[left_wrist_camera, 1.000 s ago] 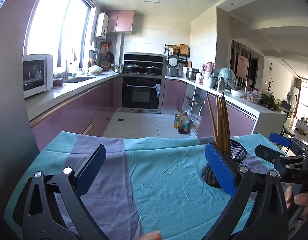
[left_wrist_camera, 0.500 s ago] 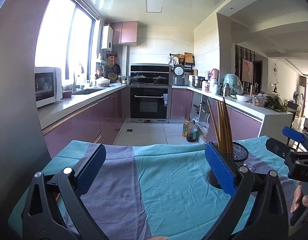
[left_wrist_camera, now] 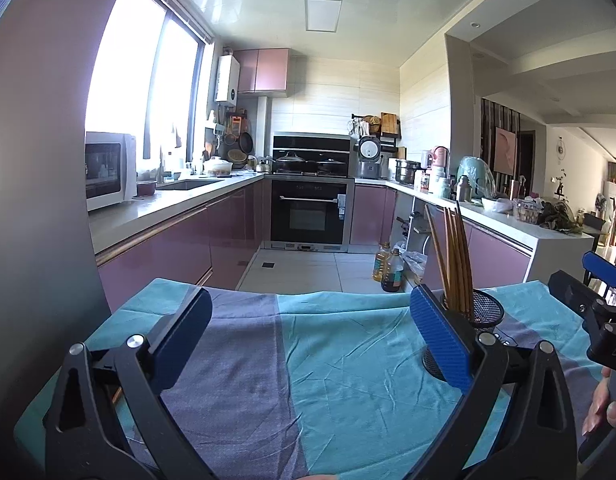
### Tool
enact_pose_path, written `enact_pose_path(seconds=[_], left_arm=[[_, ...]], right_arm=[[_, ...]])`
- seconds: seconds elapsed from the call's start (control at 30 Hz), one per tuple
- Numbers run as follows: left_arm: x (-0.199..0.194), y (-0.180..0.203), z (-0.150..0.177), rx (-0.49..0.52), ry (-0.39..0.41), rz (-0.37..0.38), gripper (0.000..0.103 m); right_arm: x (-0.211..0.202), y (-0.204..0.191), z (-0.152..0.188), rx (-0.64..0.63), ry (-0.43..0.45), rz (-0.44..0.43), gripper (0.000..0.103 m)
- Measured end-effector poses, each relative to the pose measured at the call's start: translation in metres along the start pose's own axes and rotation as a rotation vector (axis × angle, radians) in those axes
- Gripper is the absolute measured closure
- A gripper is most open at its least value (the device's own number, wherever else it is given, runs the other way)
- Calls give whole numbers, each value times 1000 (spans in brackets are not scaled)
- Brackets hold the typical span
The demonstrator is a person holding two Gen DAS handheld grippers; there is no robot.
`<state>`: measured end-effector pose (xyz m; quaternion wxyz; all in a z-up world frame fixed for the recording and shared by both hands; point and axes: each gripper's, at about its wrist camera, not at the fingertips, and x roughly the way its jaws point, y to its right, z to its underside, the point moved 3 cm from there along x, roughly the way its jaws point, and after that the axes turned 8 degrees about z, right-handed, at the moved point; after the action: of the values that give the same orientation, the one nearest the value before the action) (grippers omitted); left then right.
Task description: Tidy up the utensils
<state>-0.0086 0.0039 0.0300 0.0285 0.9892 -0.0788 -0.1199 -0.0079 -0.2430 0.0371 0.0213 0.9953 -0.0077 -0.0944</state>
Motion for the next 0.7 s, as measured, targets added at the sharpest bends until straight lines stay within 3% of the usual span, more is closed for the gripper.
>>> enact_pose_path(seconds=[0.7], left_arm=[[0, -2, 4, -8, 0, -20, 6]], right_arm=[[-6, -2, -1, -19, 21, 29, 7]])
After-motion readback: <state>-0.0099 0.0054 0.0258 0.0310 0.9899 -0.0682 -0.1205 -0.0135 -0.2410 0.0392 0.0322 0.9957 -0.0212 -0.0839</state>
